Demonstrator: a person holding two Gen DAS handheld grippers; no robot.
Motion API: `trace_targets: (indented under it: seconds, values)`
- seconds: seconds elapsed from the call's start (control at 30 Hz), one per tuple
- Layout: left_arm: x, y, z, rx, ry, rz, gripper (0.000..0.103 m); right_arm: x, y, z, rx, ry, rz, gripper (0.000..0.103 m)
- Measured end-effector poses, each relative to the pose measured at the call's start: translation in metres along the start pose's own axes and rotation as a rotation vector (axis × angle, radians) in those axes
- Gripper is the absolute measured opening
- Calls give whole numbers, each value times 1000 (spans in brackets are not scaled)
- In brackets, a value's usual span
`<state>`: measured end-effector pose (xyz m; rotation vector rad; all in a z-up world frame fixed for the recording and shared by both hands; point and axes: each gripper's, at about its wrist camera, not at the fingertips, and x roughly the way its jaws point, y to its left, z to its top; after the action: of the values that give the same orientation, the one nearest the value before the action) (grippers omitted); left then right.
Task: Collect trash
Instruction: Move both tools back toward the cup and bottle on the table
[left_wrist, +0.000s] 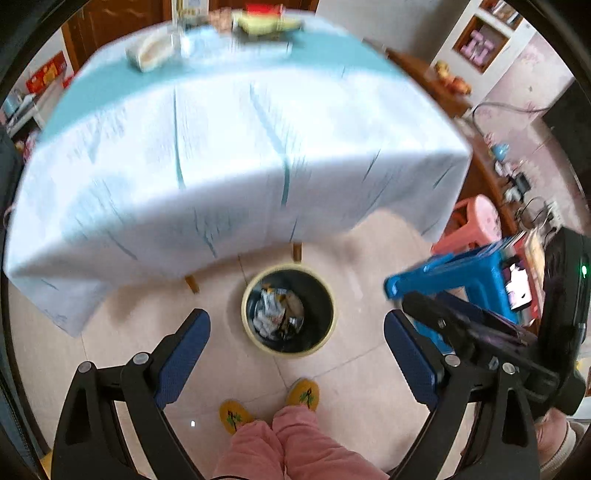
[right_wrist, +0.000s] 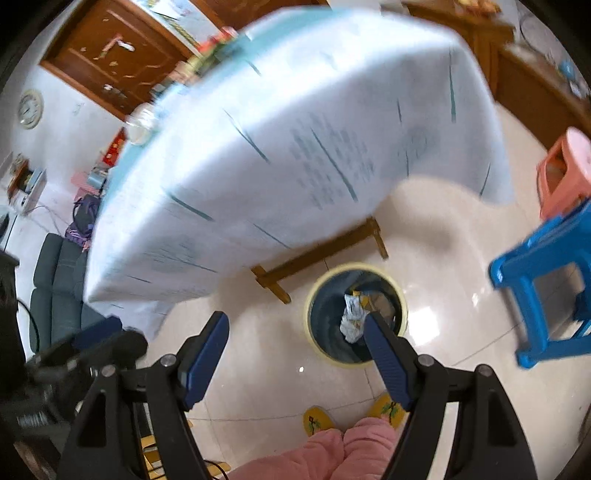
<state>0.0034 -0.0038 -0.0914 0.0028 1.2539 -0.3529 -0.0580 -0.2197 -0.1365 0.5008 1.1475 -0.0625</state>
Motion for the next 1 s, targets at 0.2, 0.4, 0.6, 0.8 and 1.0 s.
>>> trace_targets:
  seconds: [0.2, 0.4, 0.6, 0.8, 1.0]
  values:
    - [-70, -6, 31, 4, -115, 8, 94, -64, 27, 24, -62, -82, 16, 76]
    - [-115, -11, 48, -3, -197, 32, 94, -106, 57, 46, -170, -161, 38, 76]
    - [-147, -12, 62, 1, -276, 80, 94, -123, 81, 60, -252, -192, 81, 76]
    - [-161, 5, 76, -41, -306, 137, 94, -114, 102, 77, -309, -193, 104, 76]
    - [-153, 46, 98, -115, -295, 150, 94, -91, 132, 103, -359, -171, 104, 76]
